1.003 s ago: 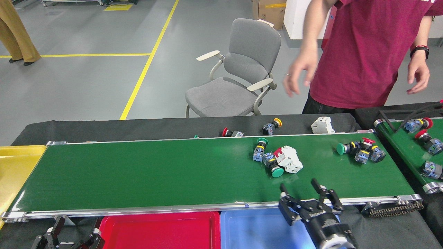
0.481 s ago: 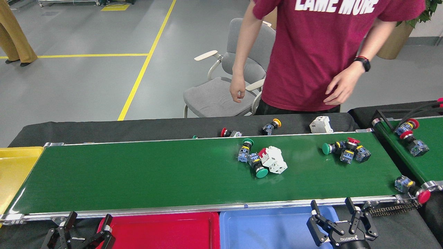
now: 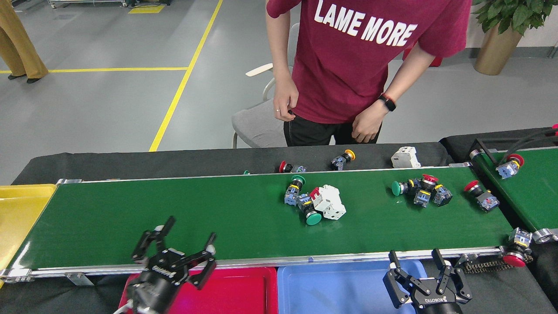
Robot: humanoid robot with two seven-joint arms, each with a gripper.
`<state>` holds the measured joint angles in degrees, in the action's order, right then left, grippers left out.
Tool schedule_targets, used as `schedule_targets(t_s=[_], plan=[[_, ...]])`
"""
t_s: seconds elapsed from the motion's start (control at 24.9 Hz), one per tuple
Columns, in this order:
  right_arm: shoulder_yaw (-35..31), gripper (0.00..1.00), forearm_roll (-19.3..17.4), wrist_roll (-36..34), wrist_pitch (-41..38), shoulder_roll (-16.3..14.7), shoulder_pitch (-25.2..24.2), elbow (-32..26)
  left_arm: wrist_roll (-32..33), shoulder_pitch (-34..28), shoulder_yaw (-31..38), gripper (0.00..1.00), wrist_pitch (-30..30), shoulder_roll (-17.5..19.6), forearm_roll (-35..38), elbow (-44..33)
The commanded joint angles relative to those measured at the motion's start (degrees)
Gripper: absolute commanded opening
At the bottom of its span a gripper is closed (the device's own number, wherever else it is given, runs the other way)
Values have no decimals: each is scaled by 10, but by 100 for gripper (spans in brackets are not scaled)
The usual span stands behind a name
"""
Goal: Pick switch part from conveyor to tray
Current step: 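Raise the left gripper up over the belt toward the parts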
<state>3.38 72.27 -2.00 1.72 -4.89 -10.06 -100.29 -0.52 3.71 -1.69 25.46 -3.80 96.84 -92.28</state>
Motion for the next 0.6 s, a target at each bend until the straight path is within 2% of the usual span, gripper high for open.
schedule_targets(t_s=[0.0,0.16,0.24,0.56], plan=[[-2,97,-2,18,9,7,26,-2,32,32,-18,100,-13,-16,2,34],[1,97,-1,49,17,14,61,7,32,95,-69,100,-88,-17,6,128],[2,97,0,57,17,28,74,20,32,129,-96,100,-125,-16,8,170],[15,97,5,57,36,44,145,111,29,194,-103,100,-174,-16,9,275]])
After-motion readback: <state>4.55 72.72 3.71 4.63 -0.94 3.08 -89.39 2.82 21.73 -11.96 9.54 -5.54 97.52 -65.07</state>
